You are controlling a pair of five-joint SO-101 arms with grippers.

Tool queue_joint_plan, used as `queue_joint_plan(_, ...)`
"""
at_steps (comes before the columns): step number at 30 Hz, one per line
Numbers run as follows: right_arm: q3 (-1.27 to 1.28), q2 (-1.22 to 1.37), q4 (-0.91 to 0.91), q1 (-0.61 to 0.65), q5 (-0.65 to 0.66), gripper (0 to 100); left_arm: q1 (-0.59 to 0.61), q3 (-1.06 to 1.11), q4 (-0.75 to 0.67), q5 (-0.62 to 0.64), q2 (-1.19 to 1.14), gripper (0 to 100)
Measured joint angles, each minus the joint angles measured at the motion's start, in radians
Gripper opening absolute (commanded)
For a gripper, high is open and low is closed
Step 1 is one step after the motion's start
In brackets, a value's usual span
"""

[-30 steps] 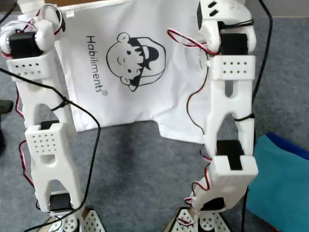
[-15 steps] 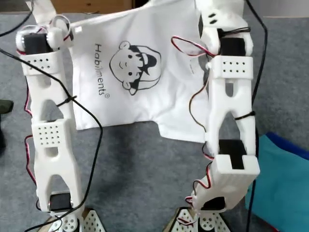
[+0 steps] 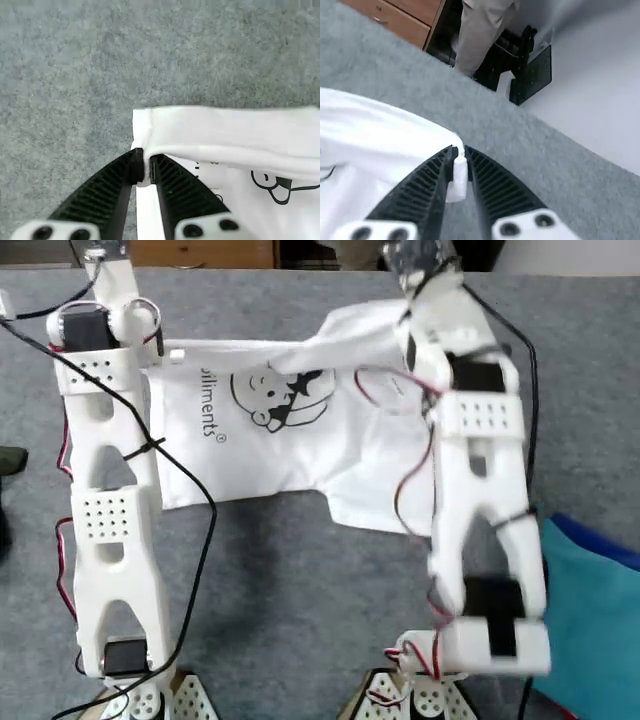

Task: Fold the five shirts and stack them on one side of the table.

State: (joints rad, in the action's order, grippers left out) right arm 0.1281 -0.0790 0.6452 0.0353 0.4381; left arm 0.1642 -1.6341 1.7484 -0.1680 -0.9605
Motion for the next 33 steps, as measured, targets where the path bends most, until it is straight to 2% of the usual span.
queue_joint_plan(4, 0.242, -0.213, 0.0, 0.0, 0.017, 0.4, 0.0, 0.005, 0.003, -0.038, 0.014, 2)
queue_joint_plan(8, 0.451, -0.39, 0.002, 0.0, 0.018, 0.4, -0.017, 0.115, 0.003, -0.048, 0.025, 2)
queue_joint_plan(13, 0.637, -0.529, 0.002, 0.0, 0.018, 0.4, -0.058, 0.382, 0.003, -0.048, 0.141, 2)
queue_joint_plan(20, 0.76, -0.588, 0.002, -0.063, 0.018, 0.4, -0.124, 0.855, -0.002, -0.029, 0.46, 2)
queue_joint_plan(26, 0.872, -0.644, 0.002, -0.066, 0.037, 0.4, -0.087, 1.272, -0.264, -0.017, 0.535, 2)
queue_joint_plan(30, 0.937, -0.7, 0.002, -0.066, 0.066, 0.4, -0.049, 1.401, -0.41, -0.017, 0.537, 2)
queue_joint_plan(33, 0.979, -0.733, 0.002, -0.066, 0.091, 0.4, -0.046, 1.461, -0.442, -0.017, 0.543, 2)
